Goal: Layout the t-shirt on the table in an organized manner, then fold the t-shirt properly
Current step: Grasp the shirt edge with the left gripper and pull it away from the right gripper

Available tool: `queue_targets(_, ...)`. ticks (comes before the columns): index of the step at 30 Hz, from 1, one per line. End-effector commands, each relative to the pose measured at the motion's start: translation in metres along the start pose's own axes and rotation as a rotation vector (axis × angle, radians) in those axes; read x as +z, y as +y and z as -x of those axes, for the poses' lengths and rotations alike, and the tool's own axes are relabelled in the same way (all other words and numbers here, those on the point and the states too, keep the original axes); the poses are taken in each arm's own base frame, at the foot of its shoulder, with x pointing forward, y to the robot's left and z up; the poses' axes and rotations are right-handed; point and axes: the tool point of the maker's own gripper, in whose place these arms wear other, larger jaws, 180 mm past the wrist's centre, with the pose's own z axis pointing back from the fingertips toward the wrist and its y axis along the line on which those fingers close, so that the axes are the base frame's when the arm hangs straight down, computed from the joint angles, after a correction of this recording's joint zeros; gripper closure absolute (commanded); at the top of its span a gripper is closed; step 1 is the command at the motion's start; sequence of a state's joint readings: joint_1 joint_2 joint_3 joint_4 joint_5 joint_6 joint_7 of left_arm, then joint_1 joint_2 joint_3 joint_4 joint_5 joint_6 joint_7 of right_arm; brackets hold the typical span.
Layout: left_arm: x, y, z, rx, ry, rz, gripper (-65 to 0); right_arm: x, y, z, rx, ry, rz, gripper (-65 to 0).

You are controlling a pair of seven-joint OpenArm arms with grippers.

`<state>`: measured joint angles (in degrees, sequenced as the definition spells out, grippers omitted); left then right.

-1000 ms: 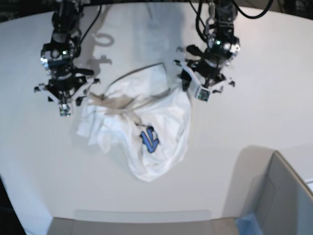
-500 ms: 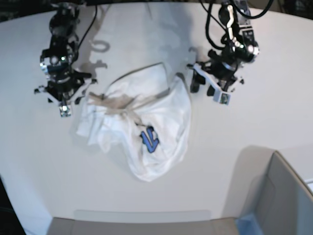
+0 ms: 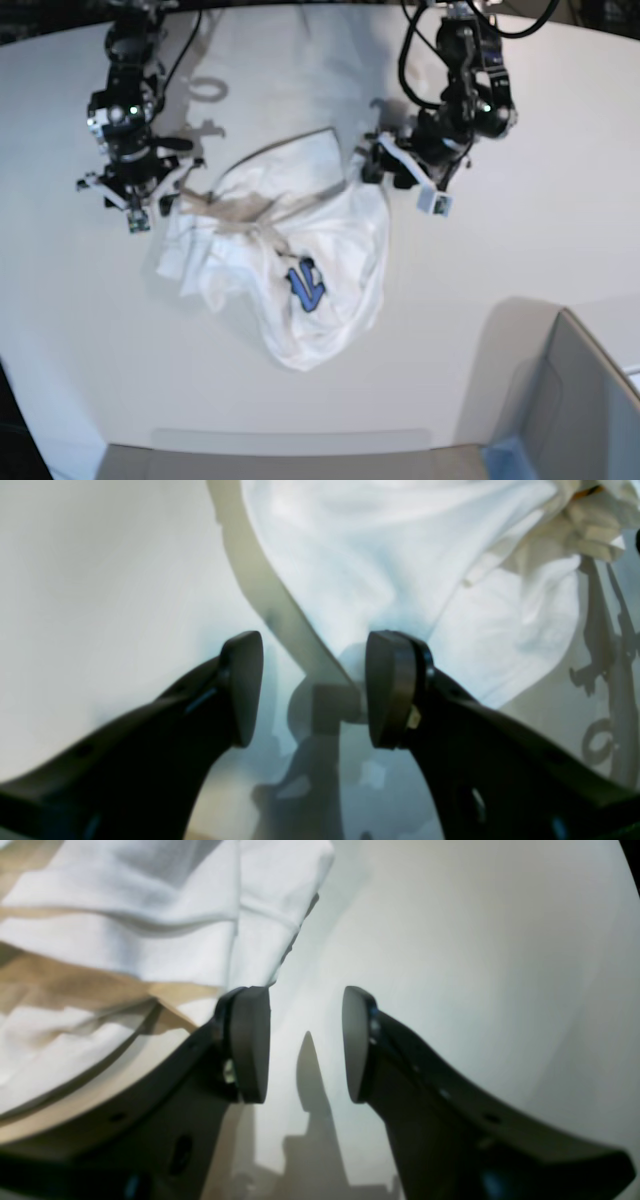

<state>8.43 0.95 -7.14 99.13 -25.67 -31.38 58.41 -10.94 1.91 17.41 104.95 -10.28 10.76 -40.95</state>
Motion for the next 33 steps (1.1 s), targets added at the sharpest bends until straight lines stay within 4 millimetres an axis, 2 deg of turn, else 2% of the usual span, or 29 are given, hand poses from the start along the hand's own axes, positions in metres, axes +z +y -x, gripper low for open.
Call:
queue_targets(1,0.001,-0.005,-0.014,-0.007,-0.048,0.019,-33.3,0.002,-0.006,-0.013,0.004,-0.045,0.015,-24.2)
queue_targets(5,0.001,-0.006,-0.014,-0.005,-0.047,0.022,-33.3,0.002,-0.006,-0.013,0.006,-0.045,0.014,-24.2)
queue_targets(11,-0.010,-0.038,-0.012,-0.036,-0.032,0.098,-33.3,0.003,-0.005,-0.009,0.007,-0.038,0.012,-24.2)
queue_targets(14,-0.014,-0.051,-0.021,-0.067,-0.045,0.128,-33.3,0.005,-0.003,-0.007,0.009,-0.046,0.009,-24.2)
queue_targets(17,-0.020,-0.053,-0.022,-0.044,-0.042,0.136,-33.2,0.007,-0.001,-0.002,0.011,-0.047,0.004,-24.2)
queue_targets(19,-0.020,-0.041,-0.018,-0.002,-0.039,0.113,-33.2,0.008,-0.002,0.001,0.010,-0.048,0.004,-24.2)
queue_targets(23,-0.024,-0.042,-0.034,0.009,-0.070,0.116,-33.2,0.009,-0.001,0.006,0.011,-0.040,0.003,-24.2)
queue_targets(28,-0.036,-0.039,-0.025,0.038,-0.030,0.125,-33.0,0.009,-0.001,0.005,0.011,-0.042,0.003,-24.2)
queue_targets(30,-0.037,-0.039,-0.024,0.039,-0.027,0.125,-30.0,0.009,-0.001,0.005,0.012,-0.042,0.004,-24.2)
queue_targets(33,-0.037,-0.039,-0.025,0.039,-0.027,0.125,-16.2,0.009,-0.001,0.005,0.013,-0.042,0.002,-24.2)
